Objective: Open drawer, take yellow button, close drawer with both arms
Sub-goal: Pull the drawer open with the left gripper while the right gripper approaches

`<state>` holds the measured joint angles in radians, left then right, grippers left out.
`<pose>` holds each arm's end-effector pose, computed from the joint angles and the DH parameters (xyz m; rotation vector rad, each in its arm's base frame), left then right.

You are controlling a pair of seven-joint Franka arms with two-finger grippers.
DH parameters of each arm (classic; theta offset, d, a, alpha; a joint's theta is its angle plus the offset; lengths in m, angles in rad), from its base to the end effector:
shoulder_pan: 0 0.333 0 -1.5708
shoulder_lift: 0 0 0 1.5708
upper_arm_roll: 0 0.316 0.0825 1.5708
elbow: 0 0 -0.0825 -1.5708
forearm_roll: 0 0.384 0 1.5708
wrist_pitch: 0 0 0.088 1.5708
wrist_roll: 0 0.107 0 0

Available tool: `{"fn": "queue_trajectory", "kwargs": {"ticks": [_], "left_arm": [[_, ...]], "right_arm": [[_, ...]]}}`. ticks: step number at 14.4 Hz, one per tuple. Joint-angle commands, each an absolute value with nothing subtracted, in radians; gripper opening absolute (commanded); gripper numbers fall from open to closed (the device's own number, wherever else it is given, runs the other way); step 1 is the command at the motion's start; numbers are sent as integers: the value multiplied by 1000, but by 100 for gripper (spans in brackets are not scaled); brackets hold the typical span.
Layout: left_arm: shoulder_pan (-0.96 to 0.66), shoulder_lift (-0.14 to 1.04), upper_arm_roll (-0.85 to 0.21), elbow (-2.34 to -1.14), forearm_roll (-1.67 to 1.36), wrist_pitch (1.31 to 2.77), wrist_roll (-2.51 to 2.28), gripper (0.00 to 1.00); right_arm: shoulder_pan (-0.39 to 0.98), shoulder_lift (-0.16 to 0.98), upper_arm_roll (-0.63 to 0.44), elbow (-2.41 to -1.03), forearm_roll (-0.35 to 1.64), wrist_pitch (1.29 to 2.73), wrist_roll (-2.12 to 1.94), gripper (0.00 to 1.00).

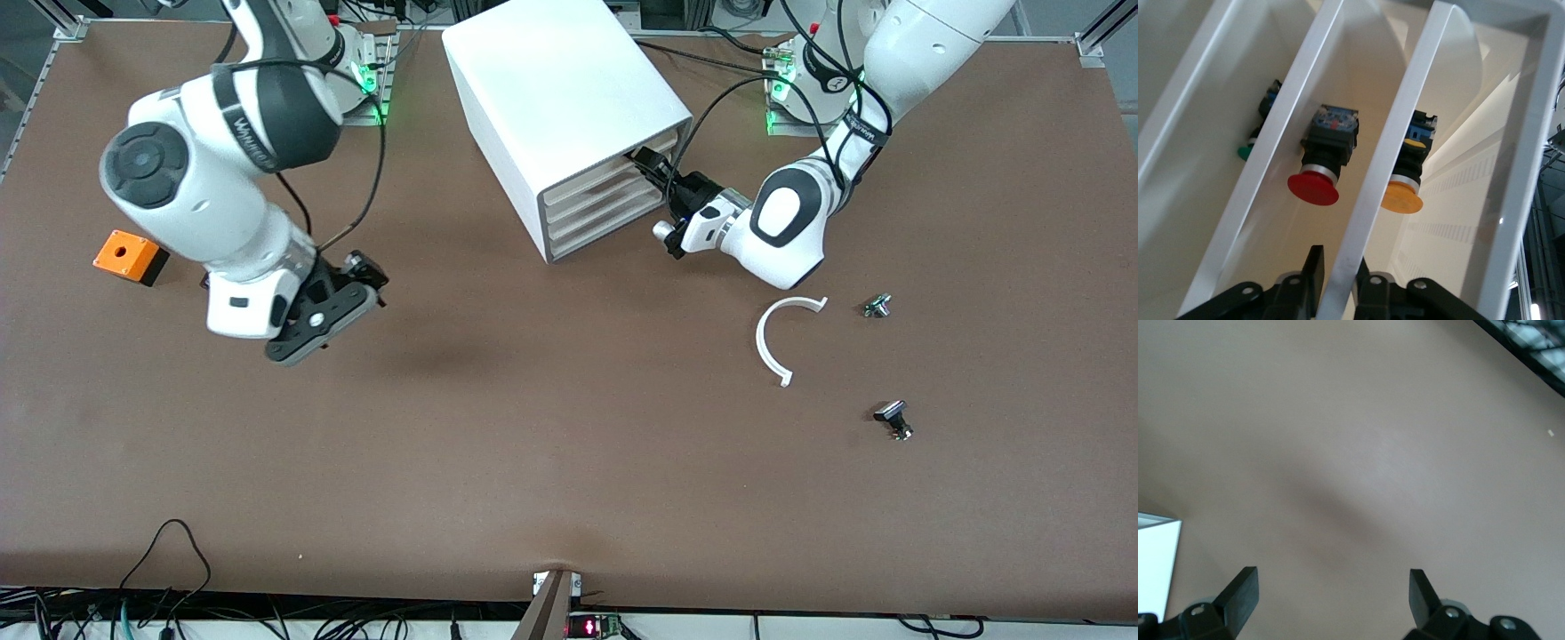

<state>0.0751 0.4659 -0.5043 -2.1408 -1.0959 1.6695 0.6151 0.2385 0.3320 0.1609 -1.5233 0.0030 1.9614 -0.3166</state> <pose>0.4228 -0.2911 0.2301 1.7346 -0.3385 -0.7729 0.6233 0.2486 0.4817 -2.8896 -1.0605 -0.1663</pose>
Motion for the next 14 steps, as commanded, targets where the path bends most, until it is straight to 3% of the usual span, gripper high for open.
{"fn": "queue_trajectory", "kwargs": {"ticks": [1, 4, 10, 13, 14], "left_arm": [[86, 468, -431, -2085, -1049, 1698, 631, 0], [86, 480, -350, -2030, -1031, 1700, 621, 0], [87, 483, -296, -1939, -1029, 1758, 620, 0], [90, 480, -279, -1925, -1031, 1782, 620, 37], [97, 477, -275, -1927, -1032, 1782, 636, 99]], "right_arm": [[267, 347, 158, -1509, -2, 2025, -324, 100], [284, 365, 169, -1502, 6, 2034, -380, 100], [421, 368, 169, -1450, 6, 2033, -474, 100], [491, 377, 169, -1402, 3, 2017, -476, 100], [515, 379, 169, -1401, 6, 2017, -476, 100]]}}
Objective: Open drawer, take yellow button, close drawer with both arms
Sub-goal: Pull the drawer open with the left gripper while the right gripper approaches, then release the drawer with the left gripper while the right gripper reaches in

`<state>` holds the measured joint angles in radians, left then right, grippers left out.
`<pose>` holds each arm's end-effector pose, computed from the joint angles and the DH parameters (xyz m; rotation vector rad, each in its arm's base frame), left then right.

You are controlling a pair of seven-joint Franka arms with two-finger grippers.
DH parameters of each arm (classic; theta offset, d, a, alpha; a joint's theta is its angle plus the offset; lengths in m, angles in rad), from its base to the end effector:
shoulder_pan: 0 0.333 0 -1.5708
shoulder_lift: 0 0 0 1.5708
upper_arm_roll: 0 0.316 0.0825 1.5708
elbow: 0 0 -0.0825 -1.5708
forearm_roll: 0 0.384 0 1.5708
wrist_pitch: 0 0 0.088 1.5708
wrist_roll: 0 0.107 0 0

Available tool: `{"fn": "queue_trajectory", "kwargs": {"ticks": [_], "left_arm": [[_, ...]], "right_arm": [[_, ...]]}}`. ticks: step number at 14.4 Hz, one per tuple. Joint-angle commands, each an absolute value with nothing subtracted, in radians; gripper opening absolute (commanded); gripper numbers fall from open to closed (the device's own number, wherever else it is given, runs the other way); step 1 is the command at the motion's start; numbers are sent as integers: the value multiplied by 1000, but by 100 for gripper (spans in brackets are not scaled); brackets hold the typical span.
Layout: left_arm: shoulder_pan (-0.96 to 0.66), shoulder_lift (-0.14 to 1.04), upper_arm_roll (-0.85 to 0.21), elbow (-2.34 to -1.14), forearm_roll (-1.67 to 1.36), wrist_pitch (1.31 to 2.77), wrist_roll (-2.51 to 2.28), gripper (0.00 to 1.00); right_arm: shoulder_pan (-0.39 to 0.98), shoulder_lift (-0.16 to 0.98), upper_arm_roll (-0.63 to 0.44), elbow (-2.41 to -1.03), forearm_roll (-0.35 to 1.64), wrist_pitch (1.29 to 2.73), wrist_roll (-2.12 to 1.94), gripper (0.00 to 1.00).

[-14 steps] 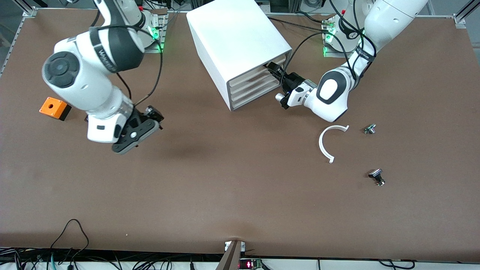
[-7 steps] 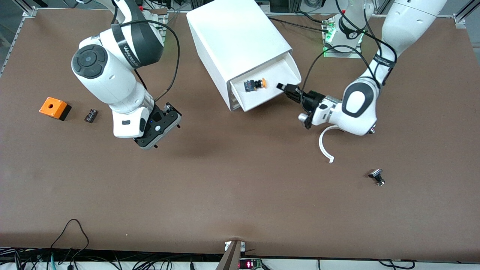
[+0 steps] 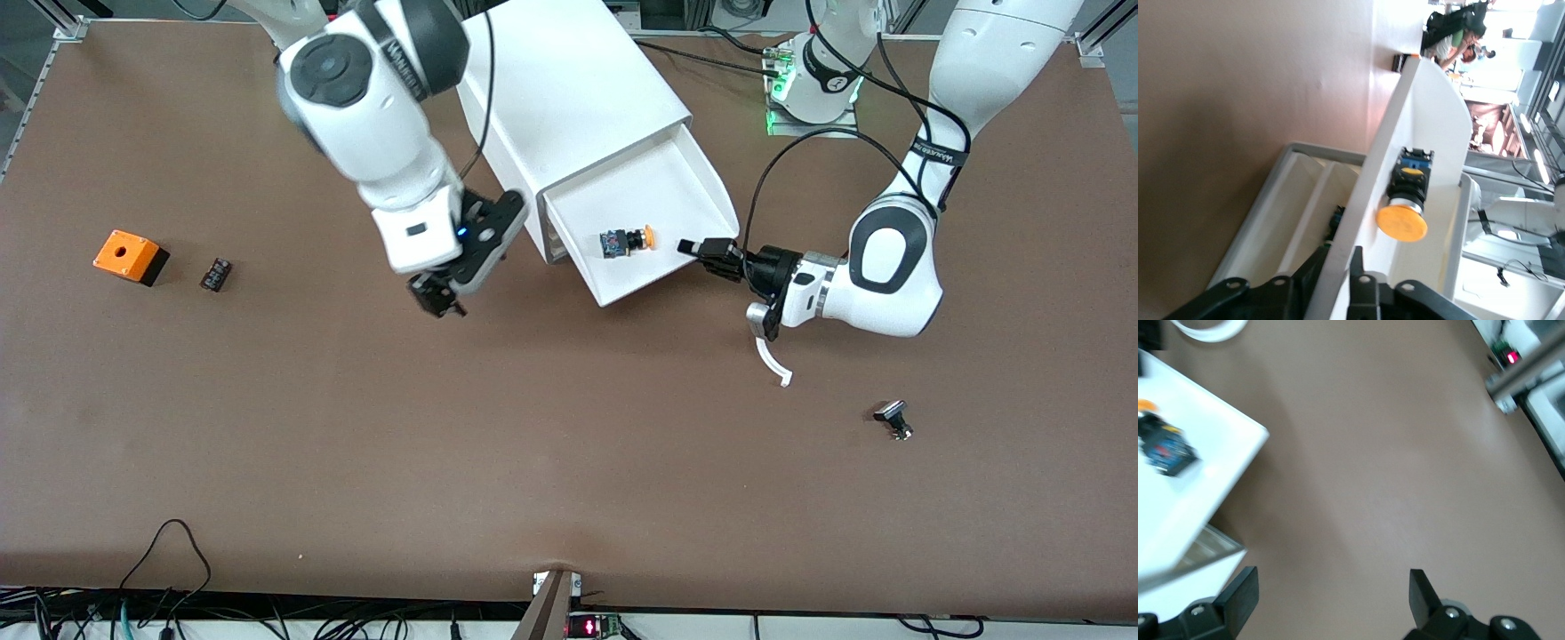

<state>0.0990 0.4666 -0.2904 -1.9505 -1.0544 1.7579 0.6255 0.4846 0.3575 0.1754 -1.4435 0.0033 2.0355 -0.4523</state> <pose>0.5497 -0.1786 0.2569 1.9372 -0.2222 -0.3971 0.5563 0.4086 0.5124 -2.5922 -1.5767 -0.3538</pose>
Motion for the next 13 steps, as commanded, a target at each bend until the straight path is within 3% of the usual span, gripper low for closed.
{"fn": "queue_trajectory", "kwargs": {"ticks": [1, 6, 9, 13], "left_arm": [[104, 474, -276, -1925, -1032, 1781, 635, 100], [118, 430, -247, -1905, -997, 1831, 634, 100], [155, 402, -241, -1797, -670, 1836, 629, 100], [182, 303, -215, -1738, -367, 1836, 624, 100]], "right_arm": [[538, 380, 169, -1396, 12, 2017, -465, 100], [649, 442, 169, -1263, 25, 1889, -472, 100], [686, 478, 167, -1241, 26, 1875, -570, 100], [701, 500, 167, -1229, 26, 1876, -661, 100]]}}
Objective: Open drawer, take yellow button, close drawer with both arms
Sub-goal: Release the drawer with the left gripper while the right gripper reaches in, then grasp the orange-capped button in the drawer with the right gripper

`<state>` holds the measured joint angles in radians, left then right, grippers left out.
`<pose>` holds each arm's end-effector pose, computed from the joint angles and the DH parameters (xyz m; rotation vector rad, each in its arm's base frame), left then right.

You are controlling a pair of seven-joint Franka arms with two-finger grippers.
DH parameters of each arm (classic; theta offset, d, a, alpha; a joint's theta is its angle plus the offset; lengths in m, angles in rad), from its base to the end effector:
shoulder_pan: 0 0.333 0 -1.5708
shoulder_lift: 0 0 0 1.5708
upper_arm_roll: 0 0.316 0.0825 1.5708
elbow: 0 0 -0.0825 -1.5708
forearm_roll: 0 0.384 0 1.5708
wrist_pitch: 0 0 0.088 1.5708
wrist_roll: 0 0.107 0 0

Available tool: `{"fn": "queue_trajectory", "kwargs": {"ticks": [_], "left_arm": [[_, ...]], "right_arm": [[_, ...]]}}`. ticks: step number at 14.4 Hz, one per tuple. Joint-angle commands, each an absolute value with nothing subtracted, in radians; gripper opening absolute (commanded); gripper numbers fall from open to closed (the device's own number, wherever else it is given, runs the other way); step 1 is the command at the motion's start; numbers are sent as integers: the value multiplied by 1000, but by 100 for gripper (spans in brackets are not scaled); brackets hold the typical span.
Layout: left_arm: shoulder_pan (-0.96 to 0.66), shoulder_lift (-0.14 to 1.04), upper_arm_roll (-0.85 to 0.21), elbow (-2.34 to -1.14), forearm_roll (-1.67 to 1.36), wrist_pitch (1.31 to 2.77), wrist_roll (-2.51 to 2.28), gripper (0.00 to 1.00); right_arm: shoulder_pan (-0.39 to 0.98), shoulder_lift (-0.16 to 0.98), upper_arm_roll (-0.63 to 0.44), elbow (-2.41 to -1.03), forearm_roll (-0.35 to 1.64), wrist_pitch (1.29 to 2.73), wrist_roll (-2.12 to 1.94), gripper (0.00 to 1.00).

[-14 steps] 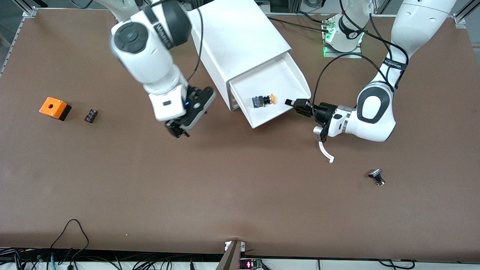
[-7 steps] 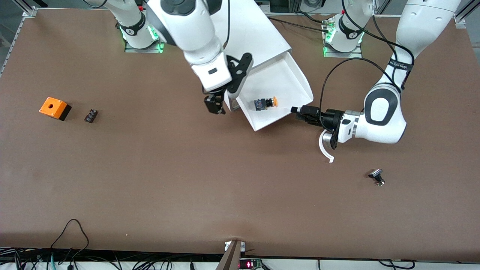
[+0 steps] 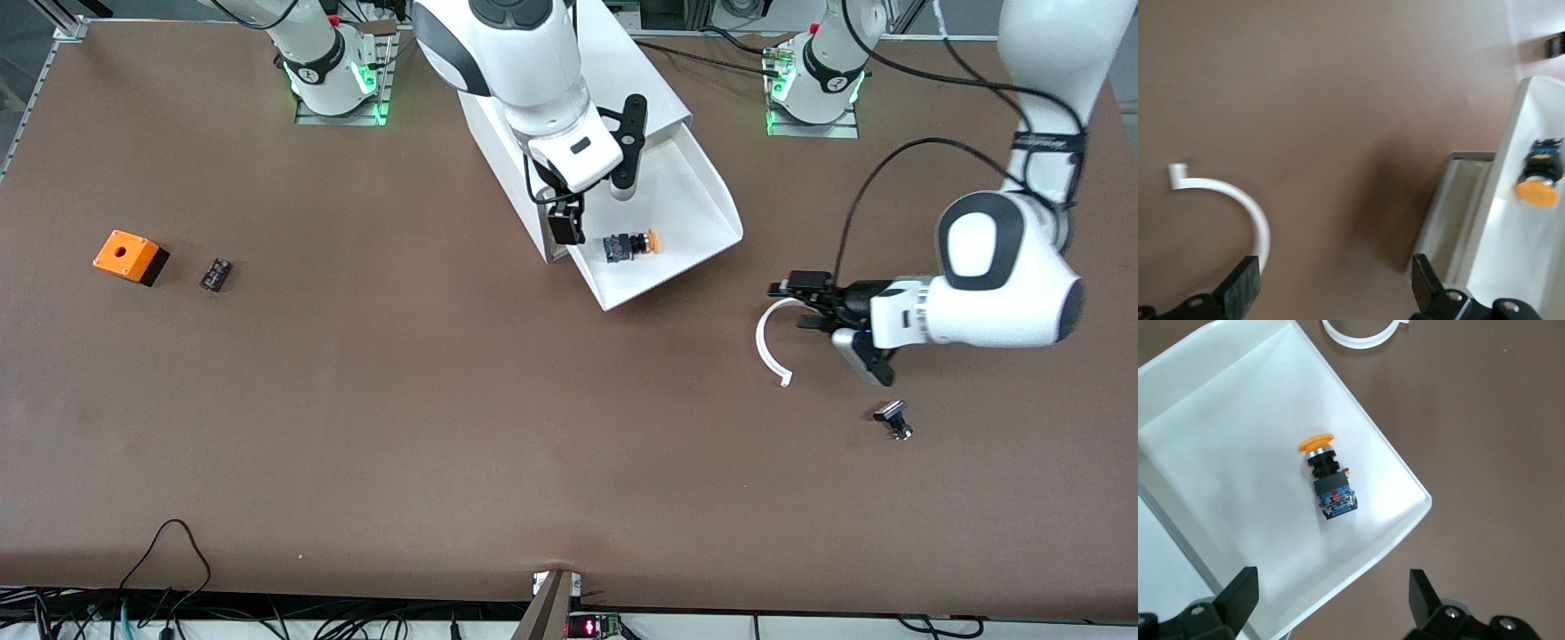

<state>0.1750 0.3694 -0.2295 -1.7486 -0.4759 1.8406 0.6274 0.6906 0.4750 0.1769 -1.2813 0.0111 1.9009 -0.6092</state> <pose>0.6198 -0.0591 0.3575 2.4870 -0.6144 -0.1441 0.4802 0.5258 0.4974 -2.2663 -2.0049 -0.2106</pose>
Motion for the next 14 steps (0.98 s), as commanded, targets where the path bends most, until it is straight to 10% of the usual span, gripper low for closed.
{"fn": "queue_trajectory", "kwargs": {"ticks": [1, 14], "left_arm": [[192, 270, -213, -1735, -333, 1836, 624, 100], [206, -26, -163, -1735, -45, 1743, 113, 100]], "right_arm": [[701, 508, 167, -1218, 28, 1878, -666, 100], [805, 652, 117, -1169, -3, 1888, -796, 100]]}}
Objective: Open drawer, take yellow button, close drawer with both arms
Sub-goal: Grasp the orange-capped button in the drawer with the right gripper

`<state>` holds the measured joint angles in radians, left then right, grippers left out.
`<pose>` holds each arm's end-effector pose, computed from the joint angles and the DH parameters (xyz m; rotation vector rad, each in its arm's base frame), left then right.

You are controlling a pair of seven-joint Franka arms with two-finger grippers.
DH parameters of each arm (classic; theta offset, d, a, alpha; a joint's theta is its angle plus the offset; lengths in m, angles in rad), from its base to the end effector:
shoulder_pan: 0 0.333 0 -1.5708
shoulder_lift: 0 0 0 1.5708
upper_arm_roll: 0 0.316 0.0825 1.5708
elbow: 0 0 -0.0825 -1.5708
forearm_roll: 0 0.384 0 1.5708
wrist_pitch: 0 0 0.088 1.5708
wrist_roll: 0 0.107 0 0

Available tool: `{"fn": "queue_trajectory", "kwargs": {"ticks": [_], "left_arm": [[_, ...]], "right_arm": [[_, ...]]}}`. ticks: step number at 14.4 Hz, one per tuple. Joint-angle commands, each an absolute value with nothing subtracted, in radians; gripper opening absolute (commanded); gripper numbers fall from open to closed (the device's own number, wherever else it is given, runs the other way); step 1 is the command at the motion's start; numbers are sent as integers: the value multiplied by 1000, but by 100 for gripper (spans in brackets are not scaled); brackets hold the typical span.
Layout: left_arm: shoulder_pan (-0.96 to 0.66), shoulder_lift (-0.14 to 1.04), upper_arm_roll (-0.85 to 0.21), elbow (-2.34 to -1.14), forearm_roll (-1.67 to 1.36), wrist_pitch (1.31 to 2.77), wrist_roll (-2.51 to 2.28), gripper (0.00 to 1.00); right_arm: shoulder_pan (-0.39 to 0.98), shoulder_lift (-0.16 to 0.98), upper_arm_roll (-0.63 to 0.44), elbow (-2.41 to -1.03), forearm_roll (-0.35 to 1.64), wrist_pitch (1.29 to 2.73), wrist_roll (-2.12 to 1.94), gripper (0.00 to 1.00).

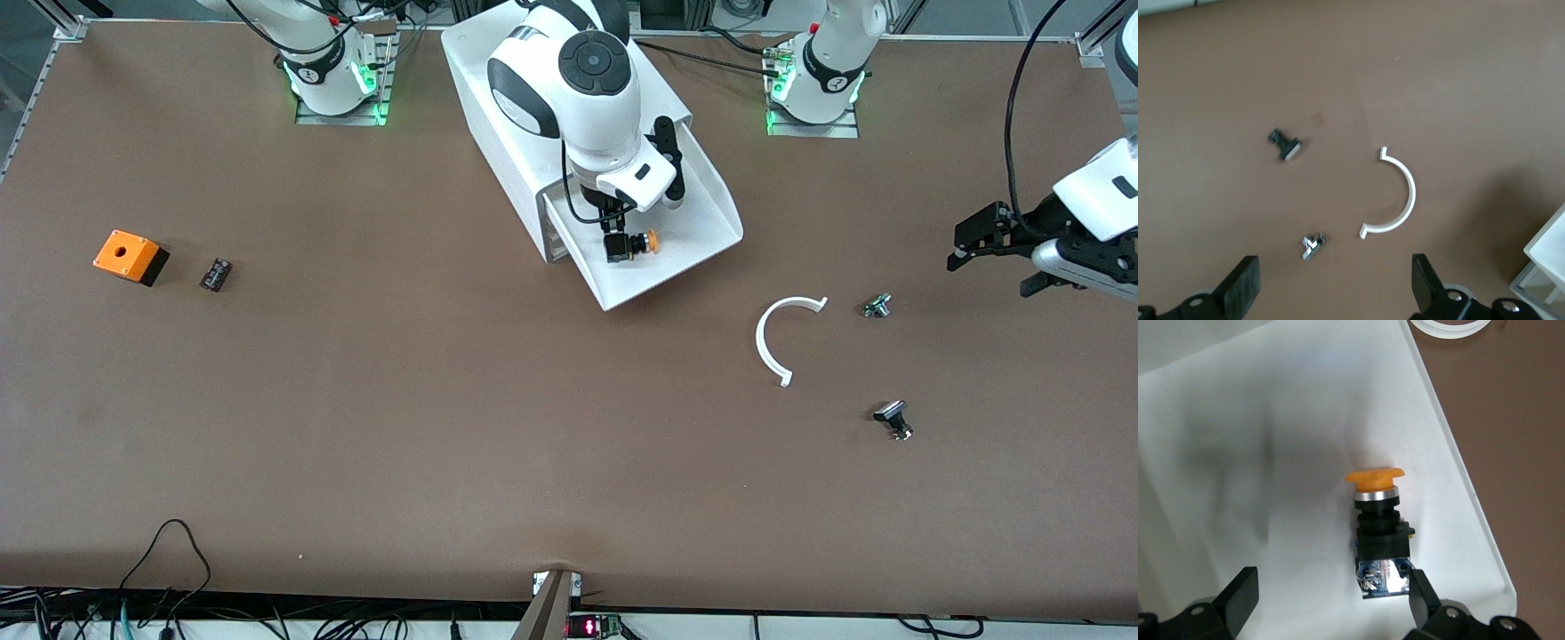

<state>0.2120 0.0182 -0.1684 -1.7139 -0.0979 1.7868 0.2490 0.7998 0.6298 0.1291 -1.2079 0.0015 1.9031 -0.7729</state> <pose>0.5740 0.0174 0.5658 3.0363 -0.2846 0.1050 0.4622 0.5772 0.4198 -2.0480 -2.2714 -0.0981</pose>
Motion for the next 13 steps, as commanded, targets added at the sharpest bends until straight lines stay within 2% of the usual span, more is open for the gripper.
{"fn": "queue_trajectory", "kwargs": {"ticks": [1, 4, 13], "left_arm": [[203, -34, -163, -1738, -31, 1714, 31, 100], [195, -35, -164, -1749, -31, 1675, -132, 100], [175, -28, -164, -1735, -25, 1672, -140, 100]], "right_arm": [[805, 656, 115, -1169, -5, 1896, -798, 100], [799, 678, 114, -1167, -5, 1925, -799, 100], [802, 698, 107, -1167, -5, 1959, -796, 99]]}}
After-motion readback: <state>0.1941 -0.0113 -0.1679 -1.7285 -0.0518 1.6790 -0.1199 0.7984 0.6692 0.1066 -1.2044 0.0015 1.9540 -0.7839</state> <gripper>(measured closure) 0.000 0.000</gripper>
